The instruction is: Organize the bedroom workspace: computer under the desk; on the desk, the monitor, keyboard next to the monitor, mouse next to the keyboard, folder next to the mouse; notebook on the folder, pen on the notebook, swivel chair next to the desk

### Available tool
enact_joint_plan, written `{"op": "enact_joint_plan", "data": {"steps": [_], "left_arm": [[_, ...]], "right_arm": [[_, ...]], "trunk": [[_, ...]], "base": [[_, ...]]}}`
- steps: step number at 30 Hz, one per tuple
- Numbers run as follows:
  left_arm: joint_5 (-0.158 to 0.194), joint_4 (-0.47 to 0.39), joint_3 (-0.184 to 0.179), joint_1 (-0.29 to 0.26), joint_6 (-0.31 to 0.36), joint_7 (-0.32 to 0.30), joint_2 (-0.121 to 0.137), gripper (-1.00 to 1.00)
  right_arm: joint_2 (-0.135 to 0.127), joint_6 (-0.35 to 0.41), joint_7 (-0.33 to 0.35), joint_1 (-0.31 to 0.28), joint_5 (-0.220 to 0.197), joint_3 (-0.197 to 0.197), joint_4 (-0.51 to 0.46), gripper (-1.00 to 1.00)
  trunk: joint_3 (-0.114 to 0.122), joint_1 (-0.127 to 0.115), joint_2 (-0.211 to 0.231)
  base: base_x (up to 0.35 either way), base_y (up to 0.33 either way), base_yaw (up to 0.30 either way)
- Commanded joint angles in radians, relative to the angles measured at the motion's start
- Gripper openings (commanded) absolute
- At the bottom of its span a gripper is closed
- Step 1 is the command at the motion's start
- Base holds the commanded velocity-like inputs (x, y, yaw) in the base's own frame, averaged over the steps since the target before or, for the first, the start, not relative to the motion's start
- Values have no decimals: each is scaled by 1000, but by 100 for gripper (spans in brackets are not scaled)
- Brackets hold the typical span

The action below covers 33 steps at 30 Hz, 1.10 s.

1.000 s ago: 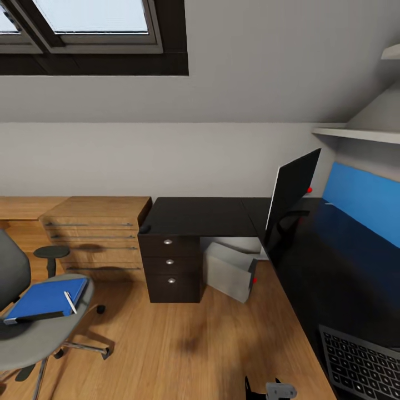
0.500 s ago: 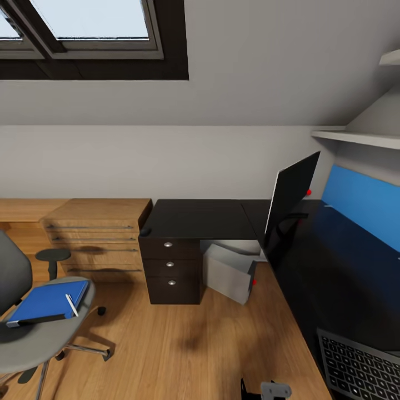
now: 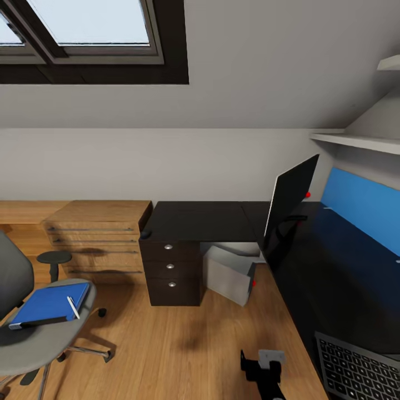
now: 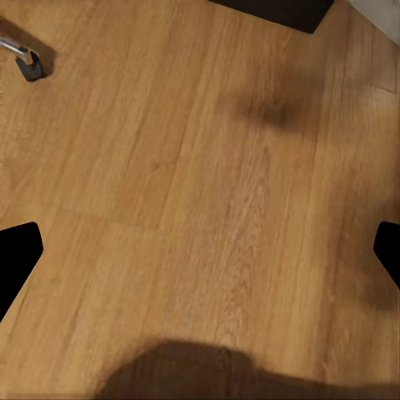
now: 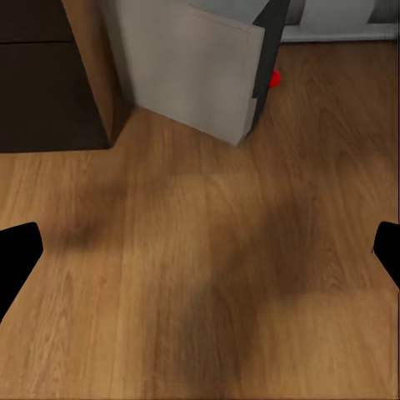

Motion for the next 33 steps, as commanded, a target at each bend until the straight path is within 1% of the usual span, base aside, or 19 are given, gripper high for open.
{"op": "enact_joint_plan", "data": {"steps": [1,2,4,5,7,8,10,11,12,13,16,17,18,19,22,24,26,29,33], "left_arm": [[12,1,-7,-1,-3,-5,0,100],[16,1,-6,-1,-3,-5,1,100],[24,1,-7,-1,-4,-5,1,100],[33,1,-7,-1,-4,-5,0,100],[42,1,-7,-1,-4,-5,0,100],[51,1,-7,-1,-4,-5,0,100],[59,1,-6,-1,-4,-5,0,100],[65,1,-6,-1,-4,-5,0,100],[68,1,-6,-1,-4,-5,0,100],[71,1,-6,-1,-4,-5,0,100],[74,1,-7,-1,-3,-5,0,100],[76,1,-7,-1,-3,-5,0,100],[76,1,-7,-1,-3,-5,0,100],[76,1,-7,-1,-3,-5,0,100],[76,1,-7,-1,-2,-5,1,100],[76,1,-7,-1,-2,-5,1,100],[75,0,-8,-1,-2,-6,2,100],[72,0,-11,-1,-3,-10,2,100],[69,-1,-14,-1,-5,-15,2,100]], "right_arm": [[1,23,-3,-1,10,-6,-23,100],[2,74,-4,-1,10,-6,-67,100],[5,127,-4,-1,10,-5,-108,100],[10,180,-6,-2,11,-5,-149,100],[12,234,-8,-3,11,-5,-193,100],[14,290,-9,-4,11,-5,-240,100],[16,347,-10,-5,11,-5,-290,100],[17,407,-10,-5,11,-5,-344,100],[17,439,-10,-5,11,-5,-371,100],[18,504,-10,-5,10,-5,-424,100],[18,603,-11,-5,10,-5,-504,100],[18,665,-10,-5,10,-6,-557,100],[18,693,-10,-5,10,-6,-584,100],[18,742,-9,-5,7,-8,-639,100],[18,798,-7,-6,-5,-8,-715,100],[18,842,-7,-5,-26,-6,-783,100],[17,914,-4,-4,-57,-2,-851,100],[17,973,-1,-4,-82,-3,-891,100],[15,1003,-4,-4,-98,-7,-916,100]], "trunk": [[2,-4,7],[5,-8,14],[12,-15,28],[15,-19,35],[21,-27,49],[24,-31,56],[30,-38,70],[33,-42,77],[37,-46,84],[40,-50,91],[49,-61,112],[52,-65,119],[55,-69,126],[59,-73,133],[68,-84,154],[74,-92,168],[80,-100,182],[80,-100,182],[80,-100,182]], "base": [[0,0,0],[0,0,0],[0,0,0],[0,0,0],[0,0,0],[0,0,0],[0,0,0],[0,0,0],[0,0,0],[0,0,0],[0,0,0],[0,0,0],[0,0,0],[0,0,0],[0,0,0],[0,0,0],[0,0,0],[0,0,0],[0,0,0]]}}
